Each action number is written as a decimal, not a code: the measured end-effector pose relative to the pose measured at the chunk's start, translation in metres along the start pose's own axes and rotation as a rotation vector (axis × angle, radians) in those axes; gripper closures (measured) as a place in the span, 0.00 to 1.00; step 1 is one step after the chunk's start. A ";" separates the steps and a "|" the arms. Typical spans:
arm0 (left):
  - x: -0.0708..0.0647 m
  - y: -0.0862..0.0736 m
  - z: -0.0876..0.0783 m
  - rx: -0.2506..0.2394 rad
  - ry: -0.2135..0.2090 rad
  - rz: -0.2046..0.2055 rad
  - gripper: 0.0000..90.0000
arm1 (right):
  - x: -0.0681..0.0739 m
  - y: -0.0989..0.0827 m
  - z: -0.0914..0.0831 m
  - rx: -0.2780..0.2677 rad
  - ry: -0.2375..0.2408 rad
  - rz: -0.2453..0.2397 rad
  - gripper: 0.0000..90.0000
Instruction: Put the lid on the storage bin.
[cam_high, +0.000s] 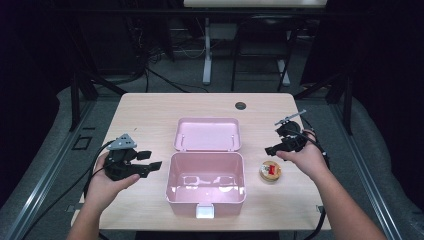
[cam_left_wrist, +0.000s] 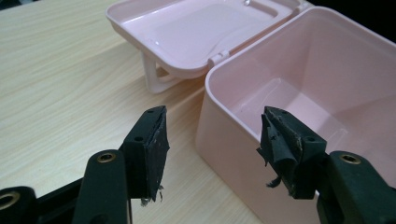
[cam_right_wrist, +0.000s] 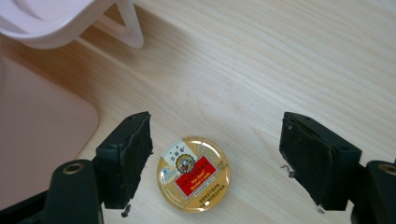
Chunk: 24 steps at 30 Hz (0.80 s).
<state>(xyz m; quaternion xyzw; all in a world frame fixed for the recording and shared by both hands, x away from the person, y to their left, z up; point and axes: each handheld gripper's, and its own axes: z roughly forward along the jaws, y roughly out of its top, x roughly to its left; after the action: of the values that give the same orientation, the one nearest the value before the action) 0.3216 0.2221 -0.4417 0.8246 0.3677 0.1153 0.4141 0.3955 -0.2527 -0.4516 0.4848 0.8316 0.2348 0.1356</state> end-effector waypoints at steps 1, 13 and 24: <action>0.000 0.000 0.001 0.015 0.005 0.000 0.46 | 0.000 0.000 0.001 0.008 0.004 0.001 0.26; 0.000 0.000 0.002 0.029 0.012 0.001 0.43 | -0.003 -0.002 0.013 0.139 0.006 -0.010 0.19; -0.001 0.002 0.000 0.028 -0.001 -0.011 0.43 | 0.002 -0.006 0.033 0.241 0.010 -0.026 0.15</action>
<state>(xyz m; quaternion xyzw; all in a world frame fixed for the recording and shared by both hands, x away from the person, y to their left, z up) 0.3212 0.2206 -0.4402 0.8285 0.3734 0.1074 0.4032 0.4054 -0.2447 -0.4830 0.4857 0.8605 0.1337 0.0751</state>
